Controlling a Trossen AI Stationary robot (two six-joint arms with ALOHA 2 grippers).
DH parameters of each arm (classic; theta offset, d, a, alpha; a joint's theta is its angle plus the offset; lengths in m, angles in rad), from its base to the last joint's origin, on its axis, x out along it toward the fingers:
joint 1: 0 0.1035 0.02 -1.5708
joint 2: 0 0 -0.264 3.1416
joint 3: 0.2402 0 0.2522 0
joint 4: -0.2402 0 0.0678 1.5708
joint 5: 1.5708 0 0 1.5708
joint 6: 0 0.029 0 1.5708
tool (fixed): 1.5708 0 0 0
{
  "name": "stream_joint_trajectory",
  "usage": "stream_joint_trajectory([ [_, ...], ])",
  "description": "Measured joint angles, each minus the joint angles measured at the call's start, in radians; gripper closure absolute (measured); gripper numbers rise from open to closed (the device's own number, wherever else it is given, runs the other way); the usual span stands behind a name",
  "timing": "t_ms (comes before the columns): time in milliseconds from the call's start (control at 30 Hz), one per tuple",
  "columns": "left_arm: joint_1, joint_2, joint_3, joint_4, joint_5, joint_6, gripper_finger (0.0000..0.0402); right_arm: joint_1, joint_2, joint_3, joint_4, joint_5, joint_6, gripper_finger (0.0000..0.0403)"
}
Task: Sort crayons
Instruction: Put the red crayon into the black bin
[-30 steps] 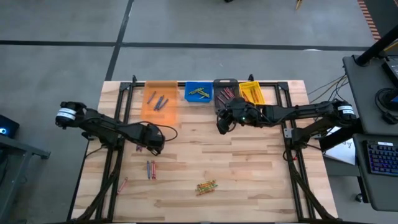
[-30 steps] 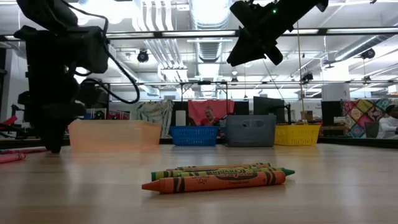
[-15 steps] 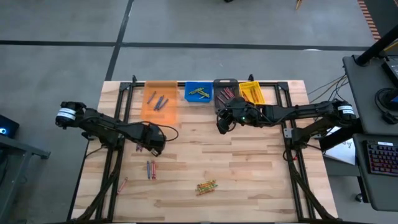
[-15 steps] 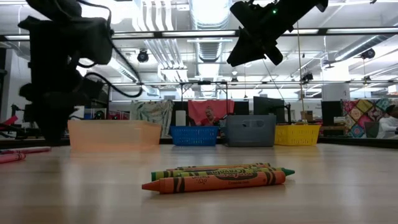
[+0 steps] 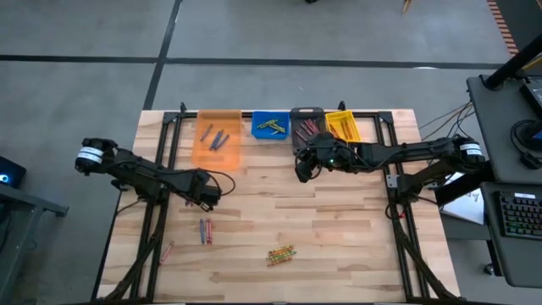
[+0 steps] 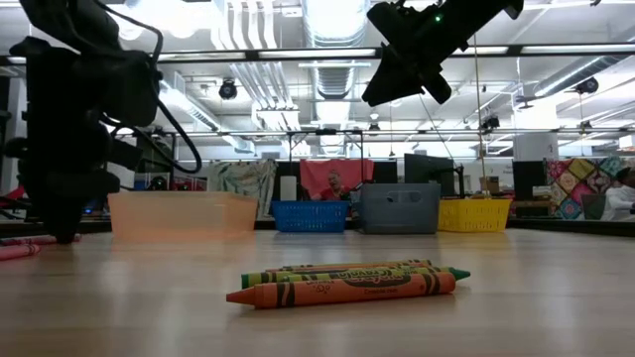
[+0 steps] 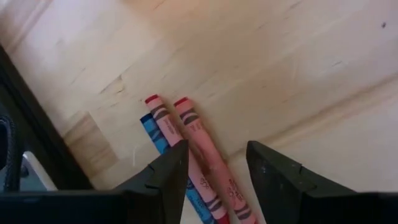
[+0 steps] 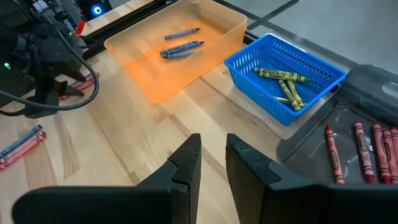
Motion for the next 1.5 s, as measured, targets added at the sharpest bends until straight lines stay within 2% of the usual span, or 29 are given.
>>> stream_joint_trajectory([
  [233, 0.000, 0.001, 0.006, 0.042, -0.003, 0.017, 0.0266, 0.000, 0.000, -0.002, 0.000, 0.000, 0.003, 0.0340],
  [567, -0.005, 0.001, 0.014, 0.211, -0.002, 0.093, 0.0310, 0.000, 0.000, -0.002, 0.000, 0.000, 0.003, 0.0339],
  [733, -0.005, 0.001, 0.001, 0.365, 0.043, 0.187, 0.0337, 0.000, 0.000, -0.004, 0.000, 0.000, 0.003, 0.0339],
  [967, -0.005, 0.001, -0.010, 0.565, 0.088, 0.282, 0.0395, 0.000, 0.000, -0.019, -0.001, 0.000, 0.004, 0.0339],
  [1100, -0.005, 0.001, 0.003, 0.654, 0.108, 0.351, 0.0395, 0.000, 0.000, -0.028, 0.000, 0.000, 0.007, 0.0340],
  [1333, -0.005, 0.001, 0.084, 0.660, 0.111, 0.491, 0.0400, 0.000, 0.000, -0.035, 0.000, 0.000, 0.019, 0.0340],
  [1500, 0.003, -0.001, 0.180, 0.669, 0.115, 0.665, 0.0401, 0.000, 0.000, -0.038, 0.000, 0.000, 0.018, 0.0341],
])
